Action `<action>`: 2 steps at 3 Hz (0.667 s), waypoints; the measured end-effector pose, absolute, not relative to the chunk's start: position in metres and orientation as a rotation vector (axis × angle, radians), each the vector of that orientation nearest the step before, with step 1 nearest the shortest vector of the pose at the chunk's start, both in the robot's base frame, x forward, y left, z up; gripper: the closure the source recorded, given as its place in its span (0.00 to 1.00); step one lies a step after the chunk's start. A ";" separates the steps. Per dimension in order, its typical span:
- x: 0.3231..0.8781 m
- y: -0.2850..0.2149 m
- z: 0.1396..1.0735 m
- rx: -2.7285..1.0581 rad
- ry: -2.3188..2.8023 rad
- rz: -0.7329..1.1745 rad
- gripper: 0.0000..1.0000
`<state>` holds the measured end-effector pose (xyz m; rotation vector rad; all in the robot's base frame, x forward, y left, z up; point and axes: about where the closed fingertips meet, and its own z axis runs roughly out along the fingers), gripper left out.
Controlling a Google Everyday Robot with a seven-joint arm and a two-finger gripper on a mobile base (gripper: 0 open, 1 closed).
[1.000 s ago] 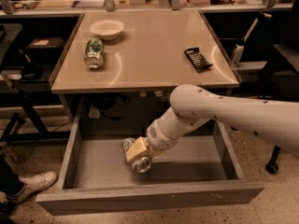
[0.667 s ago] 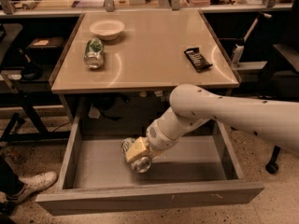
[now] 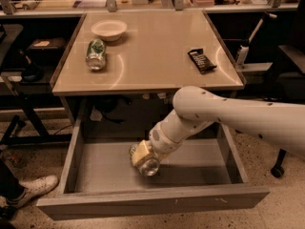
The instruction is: Place 7up can into top drawer
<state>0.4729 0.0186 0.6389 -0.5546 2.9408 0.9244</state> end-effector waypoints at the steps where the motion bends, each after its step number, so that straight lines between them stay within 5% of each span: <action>1: 0.473 0.019 0.639 -0.555 2.941 0.924 0.00; 2: 0.473 0.019 0.639 -0.555 2.941 0.924 0.00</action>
Offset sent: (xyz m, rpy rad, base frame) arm 0.0000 0.0000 0.0000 0.0000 0.0000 0.0000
